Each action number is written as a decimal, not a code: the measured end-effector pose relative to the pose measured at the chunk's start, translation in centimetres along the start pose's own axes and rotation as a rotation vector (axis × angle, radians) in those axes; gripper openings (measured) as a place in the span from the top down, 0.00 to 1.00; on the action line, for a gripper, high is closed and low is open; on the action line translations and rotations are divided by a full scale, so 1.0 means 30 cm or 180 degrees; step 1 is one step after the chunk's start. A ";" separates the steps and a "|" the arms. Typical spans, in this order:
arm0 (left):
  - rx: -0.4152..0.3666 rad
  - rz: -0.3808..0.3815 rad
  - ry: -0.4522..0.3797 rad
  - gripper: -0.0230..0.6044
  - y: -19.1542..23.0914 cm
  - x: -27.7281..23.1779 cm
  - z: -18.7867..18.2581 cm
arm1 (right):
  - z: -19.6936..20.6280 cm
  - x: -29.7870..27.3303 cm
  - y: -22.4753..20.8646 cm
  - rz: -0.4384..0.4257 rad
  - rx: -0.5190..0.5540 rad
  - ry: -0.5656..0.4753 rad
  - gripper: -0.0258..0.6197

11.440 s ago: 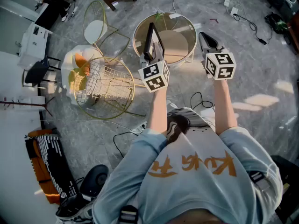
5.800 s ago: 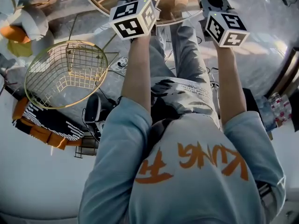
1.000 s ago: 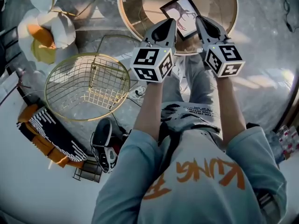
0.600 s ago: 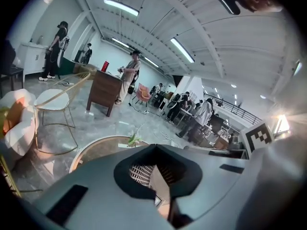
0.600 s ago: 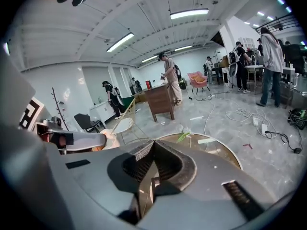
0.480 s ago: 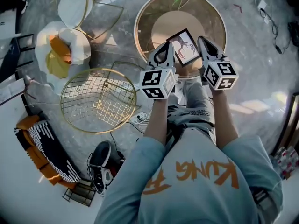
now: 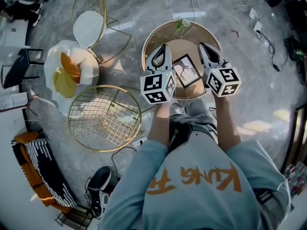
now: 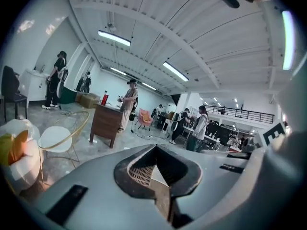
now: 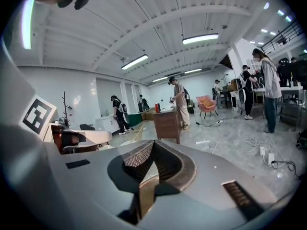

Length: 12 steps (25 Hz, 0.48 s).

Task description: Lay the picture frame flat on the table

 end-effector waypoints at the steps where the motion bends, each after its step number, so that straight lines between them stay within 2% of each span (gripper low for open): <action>1: -0.0038 0.0008 -0.0053 0.93 -0.008 0.001 -0.025 | -0.030 0.004 0.006 0.0015 0.0059 -0.0036 0.96; 6: -0.0285 -0.0016 -0.0352 0.93 -0.014 -0.026 -0.171 | -0.184 -0.010 0.019 0.0187 0.0325 -0.0280 0.96; 12: -0.0633 0.0012 -0.0617 0.93 -0.091 -0.064 -0.322 | -0.329 0.023 -0.022 0.0215 0.0453 -0.0561 0.96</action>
Point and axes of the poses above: the fingertips, and each gripper's own axes: x backward along the fingers, y to its left, z out of its underside, the point moved 9 cm from there along x, backward along the fingers, and after that the axes turned 9 degrees about -y, right-handed, at the moved point
